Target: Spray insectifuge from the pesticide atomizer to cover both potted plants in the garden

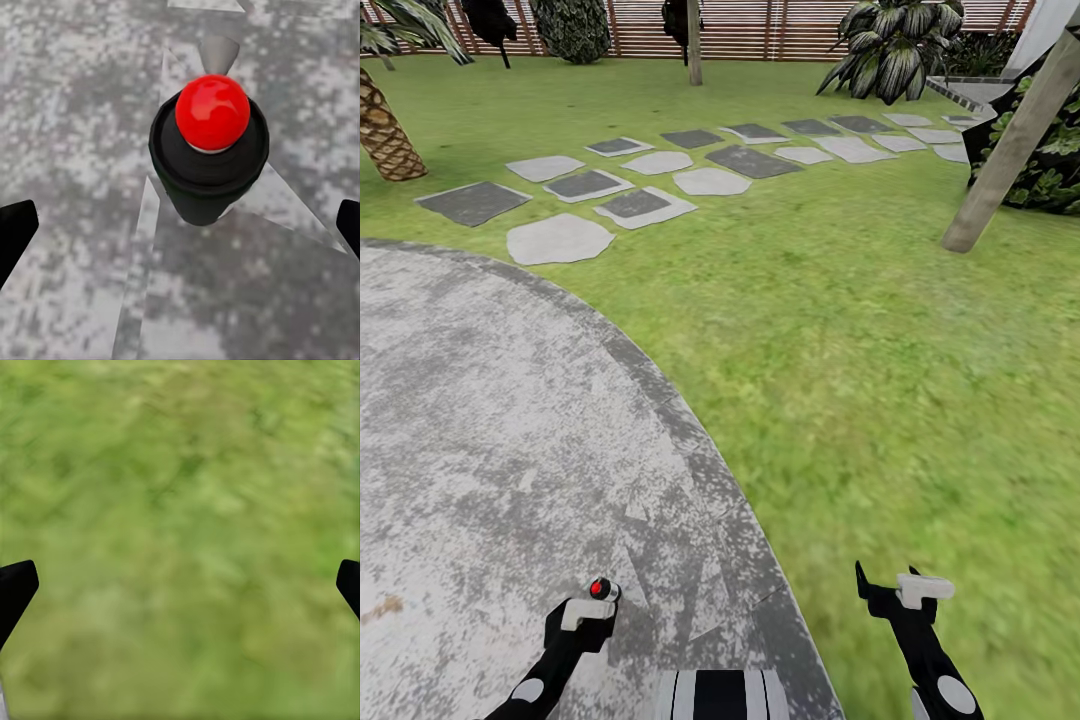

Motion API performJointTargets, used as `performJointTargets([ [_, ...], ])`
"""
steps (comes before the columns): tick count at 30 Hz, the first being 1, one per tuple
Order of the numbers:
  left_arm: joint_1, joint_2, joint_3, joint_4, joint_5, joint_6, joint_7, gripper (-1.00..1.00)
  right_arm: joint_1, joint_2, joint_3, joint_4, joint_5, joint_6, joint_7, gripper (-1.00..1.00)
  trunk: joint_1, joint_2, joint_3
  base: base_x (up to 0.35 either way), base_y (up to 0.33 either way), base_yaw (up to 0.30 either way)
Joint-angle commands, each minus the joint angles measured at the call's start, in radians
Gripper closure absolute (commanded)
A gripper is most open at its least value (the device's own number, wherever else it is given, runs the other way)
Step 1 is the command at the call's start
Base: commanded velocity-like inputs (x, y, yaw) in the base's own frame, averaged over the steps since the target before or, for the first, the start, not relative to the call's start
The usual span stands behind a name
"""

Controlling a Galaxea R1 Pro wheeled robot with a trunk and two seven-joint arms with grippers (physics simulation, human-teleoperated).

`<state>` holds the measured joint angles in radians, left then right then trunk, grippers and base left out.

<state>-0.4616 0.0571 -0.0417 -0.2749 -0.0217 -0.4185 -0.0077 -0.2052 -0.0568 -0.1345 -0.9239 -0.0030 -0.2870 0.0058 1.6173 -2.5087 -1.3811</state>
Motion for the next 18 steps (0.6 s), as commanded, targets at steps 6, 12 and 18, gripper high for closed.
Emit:
performJointTargets([
  [6, 0.0, 0.001, -0.003, 0.004, -0.002, -0.037, 0.002, -1.0, 0.0, 0.0, 0.0, 0.001, 0.0, -0.003, 0.001, -1.0, 0.002, -0.001, -0.02, 0.0, 0.0, 0.0],
  [12, -0.001, 0.001, -0.001, 0.011, -0.001, -0.126, 0.01, -1.0, 0.0, 0.0, 0.0, 0.002, 0.0, -0.003, 0.001, -1.0, 0.004, -0.003, -0.039, 0.0, 0.0, 0.0],
  [18, -0.001, 0.0, -0.001, 0.011, 0.0, -0.13, 0.011, -1.0, 0.0, 0.0, 0.0, 0.002, 0.0, -0.003, 0.002, -1.0, 0.004, -0.003, -0.039, 0.0, 0.0, 0.0],
])
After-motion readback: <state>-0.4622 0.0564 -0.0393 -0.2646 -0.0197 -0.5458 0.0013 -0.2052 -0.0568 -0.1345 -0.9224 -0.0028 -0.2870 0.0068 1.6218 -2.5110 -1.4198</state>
